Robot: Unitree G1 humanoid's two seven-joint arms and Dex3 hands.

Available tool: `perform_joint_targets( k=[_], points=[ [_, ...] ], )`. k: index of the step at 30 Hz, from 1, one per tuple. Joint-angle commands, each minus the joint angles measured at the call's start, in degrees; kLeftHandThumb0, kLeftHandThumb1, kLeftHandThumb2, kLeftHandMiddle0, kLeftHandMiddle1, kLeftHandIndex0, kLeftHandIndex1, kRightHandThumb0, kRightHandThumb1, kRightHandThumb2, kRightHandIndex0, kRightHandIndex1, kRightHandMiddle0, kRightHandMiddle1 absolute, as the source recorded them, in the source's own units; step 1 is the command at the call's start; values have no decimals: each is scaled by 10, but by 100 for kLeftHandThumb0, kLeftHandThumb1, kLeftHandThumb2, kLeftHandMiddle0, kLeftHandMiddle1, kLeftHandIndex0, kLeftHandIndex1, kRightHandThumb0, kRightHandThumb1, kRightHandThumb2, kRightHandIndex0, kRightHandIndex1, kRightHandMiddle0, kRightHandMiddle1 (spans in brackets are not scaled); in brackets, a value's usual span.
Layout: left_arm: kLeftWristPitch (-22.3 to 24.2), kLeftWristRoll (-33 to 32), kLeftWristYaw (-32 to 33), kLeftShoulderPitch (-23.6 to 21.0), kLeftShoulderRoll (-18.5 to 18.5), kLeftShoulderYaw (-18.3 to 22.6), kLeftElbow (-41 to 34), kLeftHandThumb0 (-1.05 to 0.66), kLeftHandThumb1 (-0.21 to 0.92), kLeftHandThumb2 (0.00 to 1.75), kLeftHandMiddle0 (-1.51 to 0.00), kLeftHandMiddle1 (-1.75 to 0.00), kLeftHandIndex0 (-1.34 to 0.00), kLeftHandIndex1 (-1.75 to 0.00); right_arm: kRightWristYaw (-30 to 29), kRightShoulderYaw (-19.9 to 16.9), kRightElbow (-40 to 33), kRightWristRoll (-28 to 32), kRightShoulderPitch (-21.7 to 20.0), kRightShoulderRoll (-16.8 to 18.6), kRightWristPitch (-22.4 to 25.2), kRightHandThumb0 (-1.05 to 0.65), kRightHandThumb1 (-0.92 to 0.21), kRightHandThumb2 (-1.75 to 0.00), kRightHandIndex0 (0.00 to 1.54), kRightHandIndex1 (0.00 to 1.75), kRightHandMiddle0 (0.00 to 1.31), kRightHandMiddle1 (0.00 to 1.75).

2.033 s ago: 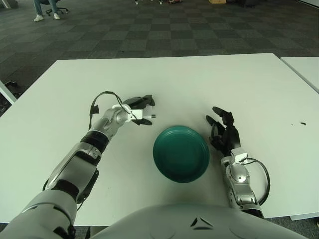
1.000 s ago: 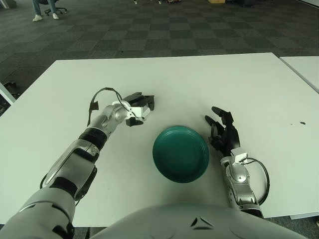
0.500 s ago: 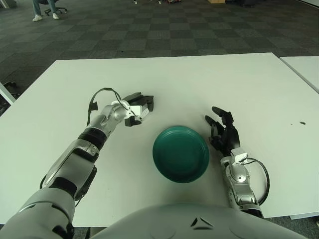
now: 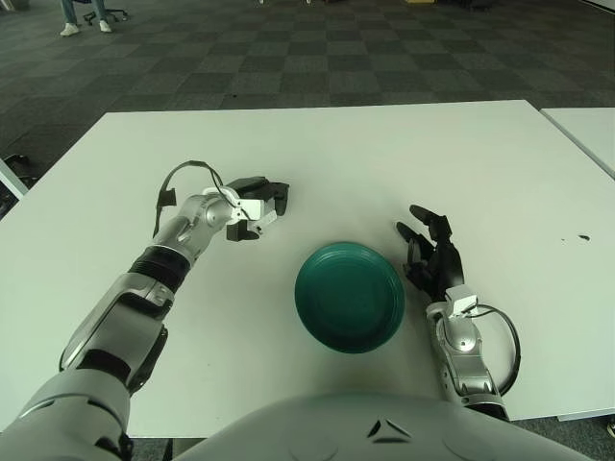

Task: Put the charger into the plate.

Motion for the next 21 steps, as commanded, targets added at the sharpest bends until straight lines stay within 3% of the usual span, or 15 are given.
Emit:
perform_joint_targets(
  k=[1,7,21],
  points=[
    [2,-21,-15,3,20,26,-62,0,4,162,-81,-169,-61,-175,-1,5,65,-10,50,2,34,-72,-92,-78,59,5,3,86],
    [26,-36,-37,32,32,49,-159,0,2,164,-82,-169,-62,-175,-4,6,68,-12,49,3,31,-72,-92,-78,59,5,3,87],
    [55,-40,-44,72,21,58,-253,0,-2,167,-86,-168,-65,-175,-8,13,67,-13,51,5,32,-72,-92,-79,58,4,3,87]
  ],
)
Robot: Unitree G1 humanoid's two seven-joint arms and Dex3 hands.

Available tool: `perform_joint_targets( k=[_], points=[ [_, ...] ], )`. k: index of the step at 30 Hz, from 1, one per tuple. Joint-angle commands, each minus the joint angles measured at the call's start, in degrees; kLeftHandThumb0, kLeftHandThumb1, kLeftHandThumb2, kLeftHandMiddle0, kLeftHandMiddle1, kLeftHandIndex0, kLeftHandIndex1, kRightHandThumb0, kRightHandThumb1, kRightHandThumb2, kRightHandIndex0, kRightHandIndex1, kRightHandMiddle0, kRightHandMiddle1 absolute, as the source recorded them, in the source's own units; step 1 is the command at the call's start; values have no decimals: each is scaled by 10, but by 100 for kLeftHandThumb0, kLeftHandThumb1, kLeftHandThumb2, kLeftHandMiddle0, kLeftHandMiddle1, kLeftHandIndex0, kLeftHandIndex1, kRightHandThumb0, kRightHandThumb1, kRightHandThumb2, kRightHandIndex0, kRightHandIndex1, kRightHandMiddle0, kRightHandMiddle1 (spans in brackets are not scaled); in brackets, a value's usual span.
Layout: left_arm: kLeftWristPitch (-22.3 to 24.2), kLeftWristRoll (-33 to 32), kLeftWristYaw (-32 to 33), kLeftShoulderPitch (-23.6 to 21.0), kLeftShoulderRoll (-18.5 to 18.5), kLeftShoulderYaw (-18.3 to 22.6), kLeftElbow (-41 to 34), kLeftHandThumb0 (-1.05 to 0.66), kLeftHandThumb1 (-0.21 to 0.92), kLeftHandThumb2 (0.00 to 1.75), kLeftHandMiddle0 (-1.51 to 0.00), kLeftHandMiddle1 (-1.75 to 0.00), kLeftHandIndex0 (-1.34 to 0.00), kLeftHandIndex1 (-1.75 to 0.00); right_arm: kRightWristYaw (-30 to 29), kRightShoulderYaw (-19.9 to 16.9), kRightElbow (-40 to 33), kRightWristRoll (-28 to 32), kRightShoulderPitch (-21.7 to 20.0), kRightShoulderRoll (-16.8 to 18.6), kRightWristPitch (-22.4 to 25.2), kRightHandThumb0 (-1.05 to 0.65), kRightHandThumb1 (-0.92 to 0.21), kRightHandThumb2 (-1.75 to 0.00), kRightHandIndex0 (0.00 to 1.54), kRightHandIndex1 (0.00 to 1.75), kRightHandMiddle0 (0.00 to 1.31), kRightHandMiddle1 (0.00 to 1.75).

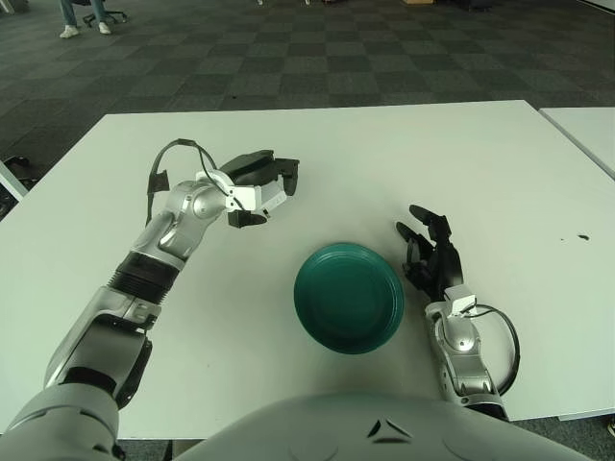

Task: Put the charger into the plate.

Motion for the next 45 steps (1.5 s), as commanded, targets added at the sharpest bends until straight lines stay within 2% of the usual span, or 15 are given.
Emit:
perform_joint_targets(
  k=[1,5,17,24,35,42,45],
  points=[
    [11,2,-6,6,3,6,-29,0,-2,168,-86,-168,-65,-175,0,7,68,-12,51,3,31,-72,-92,-79,58,4,3,87],
    [22,8,-11,12,-2,2,-58,0,-3,168,-87,-167,-66,-175,-2,7,70,-11,50,4,29,-72,-92,-79,58,4,3,87],
    [55,8,-35,62,-43,-31,-209,0,-4,169,-88,-167,-67,-175,-7,10,82,-12,47,9,15,-70,-92,-79,56,3,2,86],
    [55,3,-29,94,-72,-51,-228,0,-3,169,-87,-168,-66,-175,-12,10,93,-11,40,11,16,-71,-92,-80,58,4,5,87],
    [36,6,-20,126,-105,-78,-250,0,-3,169,-86,-168,-67,-175,-14,13,98,-15,43,7,-7,-74,-92,-79,57,3,3,86],
    [22,19,-13,146,-118,-101,-253,0,-3,169,-86,-169,-67,-175,-36,28,92,-62,47,-14,-28,-81,-92,-83,53,1,1,86],
    [32,28,-18,151,-124,-112,-256,0,-3,169,-85,-170,-67,-175,-50,34,85,-84,49,-23,-21,-83,-92,-85,52,0,0,85]
  ],
)
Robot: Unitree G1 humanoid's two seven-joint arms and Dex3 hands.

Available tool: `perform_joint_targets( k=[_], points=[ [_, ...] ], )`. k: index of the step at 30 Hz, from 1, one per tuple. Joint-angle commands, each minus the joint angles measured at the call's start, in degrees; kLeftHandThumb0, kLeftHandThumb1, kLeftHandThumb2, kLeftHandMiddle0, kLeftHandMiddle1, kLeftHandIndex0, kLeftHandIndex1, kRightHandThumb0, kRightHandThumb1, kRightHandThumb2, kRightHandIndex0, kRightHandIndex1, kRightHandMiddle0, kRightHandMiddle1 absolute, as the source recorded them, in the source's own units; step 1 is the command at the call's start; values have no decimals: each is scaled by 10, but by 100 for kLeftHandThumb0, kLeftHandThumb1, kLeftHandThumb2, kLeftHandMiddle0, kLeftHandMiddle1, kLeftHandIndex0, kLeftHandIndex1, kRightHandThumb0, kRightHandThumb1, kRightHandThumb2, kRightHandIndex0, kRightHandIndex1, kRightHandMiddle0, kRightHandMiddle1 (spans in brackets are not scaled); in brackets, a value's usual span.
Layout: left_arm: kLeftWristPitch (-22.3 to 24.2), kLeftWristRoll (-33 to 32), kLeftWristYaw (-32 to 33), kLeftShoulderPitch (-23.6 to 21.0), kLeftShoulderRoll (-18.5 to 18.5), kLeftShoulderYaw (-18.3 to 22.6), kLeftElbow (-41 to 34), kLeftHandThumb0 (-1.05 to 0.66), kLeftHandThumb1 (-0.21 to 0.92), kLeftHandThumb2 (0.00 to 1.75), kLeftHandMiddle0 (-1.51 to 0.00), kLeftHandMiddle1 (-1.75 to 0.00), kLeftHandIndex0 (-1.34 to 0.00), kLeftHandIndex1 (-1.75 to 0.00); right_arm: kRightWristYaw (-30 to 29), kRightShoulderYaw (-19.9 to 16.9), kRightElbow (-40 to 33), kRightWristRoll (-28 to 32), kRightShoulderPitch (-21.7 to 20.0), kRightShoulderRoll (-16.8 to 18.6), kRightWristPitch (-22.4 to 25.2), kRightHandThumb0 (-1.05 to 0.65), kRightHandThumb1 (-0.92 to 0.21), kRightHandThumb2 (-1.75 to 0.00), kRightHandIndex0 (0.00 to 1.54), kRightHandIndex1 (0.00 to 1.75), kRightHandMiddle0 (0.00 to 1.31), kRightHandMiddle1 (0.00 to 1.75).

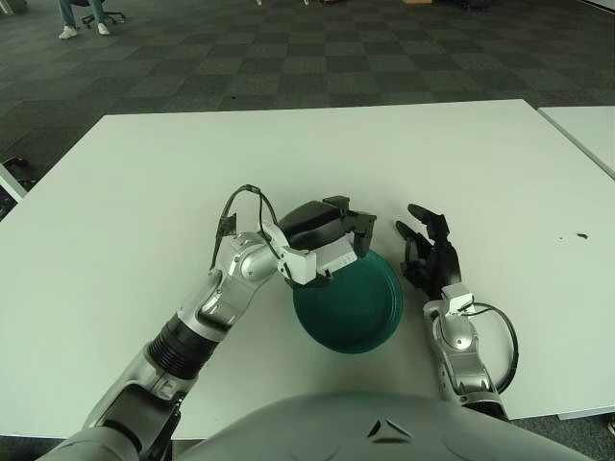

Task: Put the charger into the plate.

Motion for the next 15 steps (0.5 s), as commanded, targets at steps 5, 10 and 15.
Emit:
perform_joint_targets(
  k=[5,10,15],
  points=[
    [20,19,-13,9,-7,-22,-12,0,-1,168,-84,-170,-66,-175,-17,23,71,-58,60,-18,13,-84,-92,-88,50,0,0,81],
    [26,35,-16,4,-12,-39,3,0,0,166,-86,-167,-64,-175,-17,26,53,-56,69,-17,30,-79,-92,-90,48,0,0,81],
    [27,43,-11,4,-20,-48,19,0,0,165,-87,-164,-64,-175,-20,29,35,-59,79,-13,41,-75,-92,-90,47,0,0,81]
  ],
)
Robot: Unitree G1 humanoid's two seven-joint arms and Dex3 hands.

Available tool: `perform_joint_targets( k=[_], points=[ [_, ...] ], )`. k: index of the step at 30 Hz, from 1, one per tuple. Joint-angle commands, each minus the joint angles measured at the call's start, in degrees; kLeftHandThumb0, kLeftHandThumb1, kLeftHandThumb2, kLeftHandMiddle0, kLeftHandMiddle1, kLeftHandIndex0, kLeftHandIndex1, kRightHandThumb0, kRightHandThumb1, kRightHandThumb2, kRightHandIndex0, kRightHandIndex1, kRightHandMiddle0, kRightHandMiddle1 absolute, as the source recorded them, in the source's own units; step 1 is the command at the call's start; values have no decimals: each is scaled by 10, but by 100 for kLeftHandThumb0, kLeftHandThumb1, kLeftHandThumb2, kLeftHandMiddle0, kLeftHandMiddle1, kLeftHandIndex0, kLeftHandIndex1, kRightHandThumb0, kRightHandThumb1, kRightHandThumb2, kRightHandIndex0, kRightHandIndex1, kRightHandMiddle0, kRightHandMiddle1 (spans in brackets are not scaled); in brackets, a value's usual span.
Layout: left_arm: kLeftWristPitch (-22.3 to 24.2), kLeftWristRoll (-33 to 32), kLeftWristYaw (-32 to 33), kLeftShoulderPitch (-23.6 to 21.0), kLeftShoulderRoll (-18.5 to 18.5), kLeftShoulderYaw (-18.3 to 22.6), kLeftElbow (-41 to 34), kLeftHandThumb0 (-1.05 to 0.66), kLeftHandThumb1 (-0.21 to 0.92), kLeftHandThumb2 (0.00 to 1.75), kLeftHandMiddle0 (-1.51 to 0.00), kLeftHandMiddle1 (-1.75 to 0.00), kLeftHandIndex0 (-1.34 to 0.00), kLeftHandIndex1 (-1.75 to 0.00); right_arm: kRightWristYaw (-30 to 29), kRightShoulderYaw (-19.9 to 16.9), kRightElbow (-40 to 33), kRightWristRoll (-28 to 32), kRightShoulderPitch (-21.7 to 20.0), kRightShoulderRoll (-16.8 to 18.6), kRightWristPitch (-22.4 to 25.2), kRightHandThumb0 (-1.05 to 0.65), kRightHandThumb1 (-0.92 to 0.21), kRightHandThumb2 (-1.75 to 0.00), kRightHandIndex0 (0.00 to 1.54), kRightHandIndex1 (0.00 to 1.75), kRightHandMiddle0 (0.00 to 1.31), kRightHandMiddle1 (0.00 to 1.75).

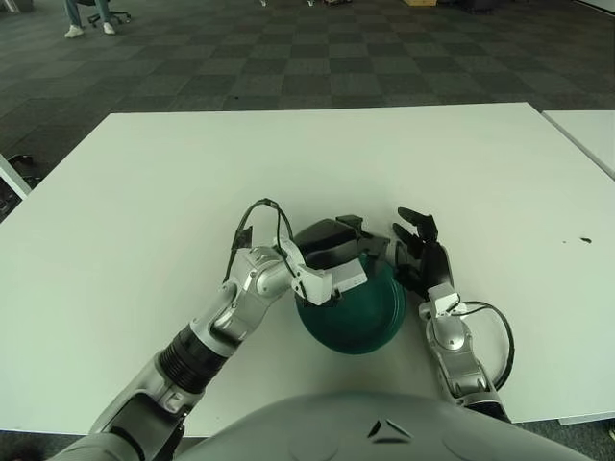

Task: Put the charger into the plate.

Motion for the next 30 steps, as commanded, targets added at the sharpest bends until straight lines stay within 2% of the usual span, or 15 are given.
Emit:
perform_joint_targets(
  k=[1,8,12,14,16,18,19,20,22,23,24,25,28,30],
  points=[
    [7,8,3,-2,-5,-4,12,0,0,165,-87,-164,-64,-175,-5,7,46,-16,74,-1,24,-74,-92,-90,47,0,1,82],
    [19,10,-15,-6,-3,-12,19,0,0,163,-88,-161,-64,-175,-9,5,48,-6,74,9,24,-71,-92,-87,51,2,6,90],
    [11,10,-31,-17,6,-17,23,0,2,161,-82,-172,-68,-164,-5,2,54,5,72,14,23,-69,-92,-85,54,4,10,96],
    [3,8,-36,-22,10,-18,28,-1,9,151,-77,-173,-65,-157,1,0,58,15,71,17,22,-69,-92,-83,55,4,11,97],
    [-7,7,-39,-26,13,-18,33,-1,28,130,-63,-174,-55,-155,7,-2,60,27,71,20,22,-70,-92,-81,55,5,10,98],
    [-18,5,-38,-29,16,-17,39,-1,36,120,-57,-174,-50,-154,11,-4,66,37,69,24,21,-70,-92,-79,55,5,10,98],
    [-23,4,-37,-30,17,-16,42,-15,46,105,-46,-172,-48,-157,12,-6,69,41,67,26,20,-71,-92,-78,55,5,10,98],
    [-30,4,-37,-31,20,-16,46,-20,51,99,-42,-172,-47,-158,14,-8,76,47,64,28,19,-71,-92,-78,55,5,9,98],
    [-38,3,-36,-32,24,-15,50,-31,66,79,-30,-158,-42,-161,15,-10,83,52,60,30,16,-73,-92,-76,56,5,9,98],
    [-42,3,-38,-33,26,-15,52,-32,68,76,-28,-156,-41,-162,14,-11,86,53,59,31,13,-73,-92,-76,56,5,9,98],
    [-45,3,-38,-34,28,-14,53,-52,76,60,-25,-150,-30,-161,14,-12,88,53,58,31,10,-73,-92,-75,57,6,9,98],
    [-47,3,-39,-34,29,-14,54,-65,81,47,-23,-145,-22,-161,13,-12,89,53,57,32,9,-74,-92,-74,58,6,9,98],
    [-47,1,-50,-35,37,-9,50,-82,89,35,-20,-138,-12,-161,0,-12,107,42,48,31,-11,-75,-92,-73,58,7,10,98],
    [-37,-4,-65,-36,45,-4,40,-91,90,36,-16,-131,-9,-159,-13,-10,121,28,41,30,-26,-76,-92,-72,59,7,9,97]
  ],
)
